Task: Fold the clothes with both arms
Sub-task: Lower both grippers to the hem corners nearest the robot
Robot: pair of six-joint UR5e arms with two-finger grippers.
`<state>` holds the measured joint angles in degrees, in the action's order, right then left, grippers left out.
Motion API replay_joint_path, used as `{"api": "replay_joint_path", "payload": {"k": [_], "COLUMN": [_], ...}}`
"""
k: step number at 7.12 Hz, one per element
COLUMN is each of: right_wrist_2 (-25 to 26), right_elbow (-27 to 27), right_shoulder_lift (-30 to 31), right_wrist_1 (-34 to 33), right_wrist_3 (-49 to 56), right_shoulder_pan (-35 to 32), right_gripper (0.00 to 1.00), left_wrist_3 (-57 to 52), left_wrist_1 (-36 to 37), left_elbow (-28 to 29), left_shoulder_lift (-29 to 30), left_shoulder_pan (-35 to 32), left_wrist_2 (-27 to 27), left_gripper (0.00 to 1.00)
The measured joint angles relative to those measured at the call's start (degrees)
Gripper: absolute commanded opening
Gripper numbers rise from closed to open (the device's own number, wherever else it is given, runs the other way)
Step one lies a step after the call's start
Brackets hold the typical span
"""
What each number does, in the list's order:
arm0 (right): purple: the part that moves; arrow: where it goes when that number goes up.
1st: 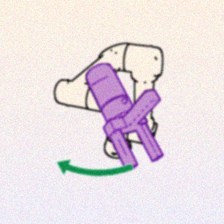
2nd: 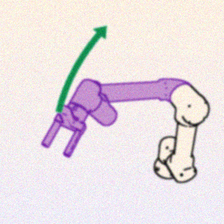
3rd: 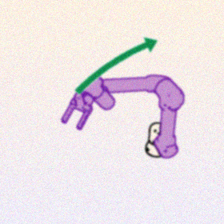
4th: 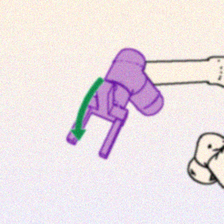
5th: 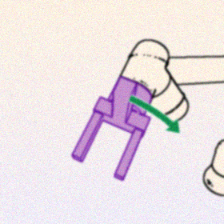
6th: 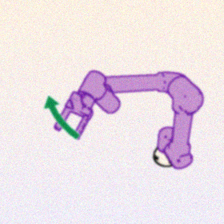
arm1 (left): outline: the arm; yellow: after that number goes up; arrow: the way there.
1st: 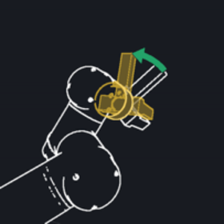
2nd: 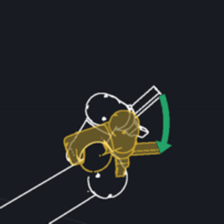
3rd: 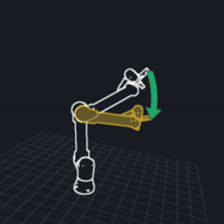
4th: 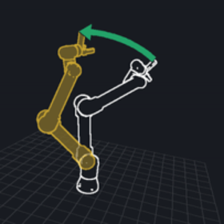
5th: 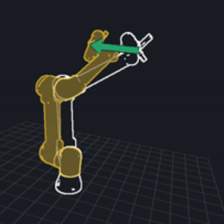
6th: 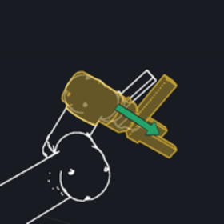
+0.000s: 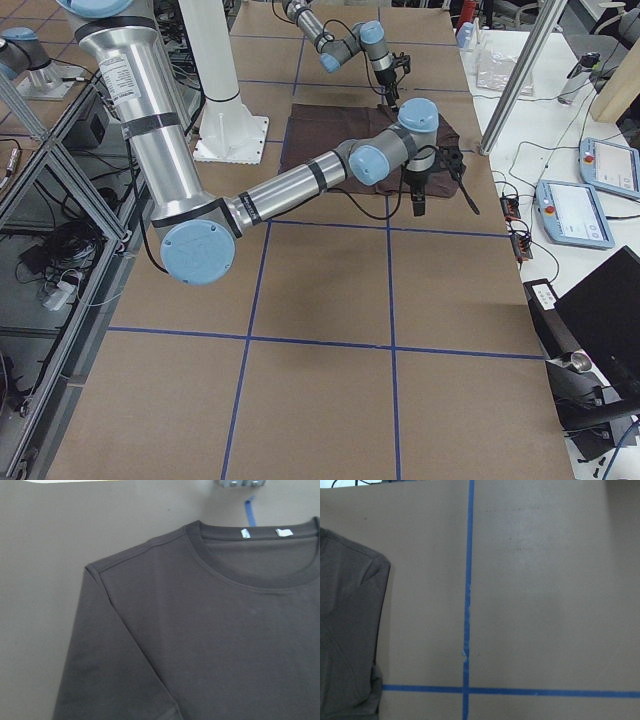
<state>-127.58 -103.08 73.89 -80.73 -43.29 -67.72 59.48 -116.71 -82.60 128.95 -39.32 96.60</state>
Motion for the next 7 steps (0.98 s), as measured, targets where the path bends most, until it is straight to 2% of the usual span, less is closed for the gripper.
{"api": "replay_joint_path", "payload": {"k": [3, 5, 6, 7], "right_wrist_2": [12.62, 26.23, 33.05, 39.06], "right_elbow": [-18.93, -25.55, -26.94, -27.57], "right_shoulder_lift": [10.23, 13.01, 14.02, 14.87], "right_wrist_1": [0.3, 0.68, 0.72, 0.86], "right_wrist_3": [-25.67, -42.63, -49.7, -55.28], "right_shoulder_pan": [17.78, 34.74, 42.9, 49.61], "right_gripper": [1.0, 0.96, 0.95, 0.95], "left_wrist_3": [5.19, 11.14, 14.27, 18.12], "left_wrist_1": [-0.48, -0.42, -0.29, -0.09], "left_elbow": [-13.9, -22.72, -27.01, -30.53], "left_shoulder_lift": [-9.97, -17.32, -21.23, -25.12], "left_shoulder_pan": [6.66, 12.93, 16.16, 19.42], "left_wrist_2": [0.59, -0.98, -1.81, -2.67], "left_gripper": [1.0, 0.98, 0.69, 0.57]}}
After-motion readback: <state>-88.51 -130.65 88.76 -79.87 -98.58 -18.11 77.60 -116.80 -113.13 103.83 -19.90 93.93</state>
